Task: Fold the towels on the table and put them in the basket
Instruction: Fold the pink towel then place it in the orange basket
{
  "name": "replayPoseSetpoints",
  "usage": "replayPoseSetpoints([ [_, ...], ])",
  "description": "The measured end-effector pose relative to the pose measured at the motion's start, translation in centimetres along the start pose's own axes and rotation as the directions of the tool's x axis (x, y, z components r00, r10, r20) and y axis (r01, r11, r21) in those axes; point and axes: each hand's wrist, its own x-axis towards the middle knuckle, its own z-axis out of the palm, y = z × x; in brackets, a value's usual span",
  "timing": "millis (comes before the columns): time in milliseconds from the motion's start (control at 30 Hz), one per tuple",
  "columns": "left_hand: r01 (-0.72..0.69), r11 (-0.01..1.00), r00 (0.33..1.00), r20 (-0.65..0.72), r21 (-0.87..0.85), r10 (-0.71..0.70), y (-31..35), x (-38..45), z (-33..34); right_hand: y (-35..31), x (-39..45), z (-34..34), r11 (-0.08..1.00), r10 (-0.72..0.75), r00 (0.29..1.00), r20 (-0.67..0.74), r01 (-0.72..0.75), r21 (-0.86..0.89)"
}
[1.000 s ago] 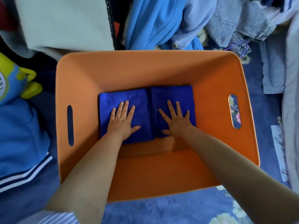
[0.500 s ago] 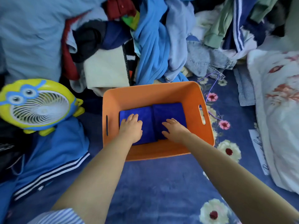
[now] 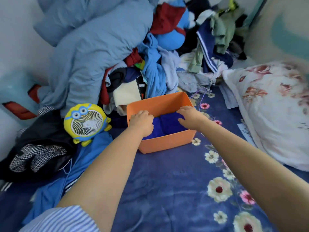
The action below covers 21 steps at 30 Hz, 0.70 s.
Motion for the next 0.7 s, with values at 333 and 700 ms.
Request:
replayPoseSetpoints([
  [333, -0.255, 0.954, 0.951, -0.136, 0.155, 0.276, 7.7, -19.4, -4.6, -4.1, -26.6, -0.5, 0.954, 0.273, 0.915, -0.297, -0.298, -0.041],
  [700, -0.553, 0.781, 0.752, -0.228, 0.290, 0.618, 25.5, -32.2, -8.1, -0.5, -51.3, 2.0, 0.792, 0.582, 0.689, -0.431, -0.601, 0.109],
])
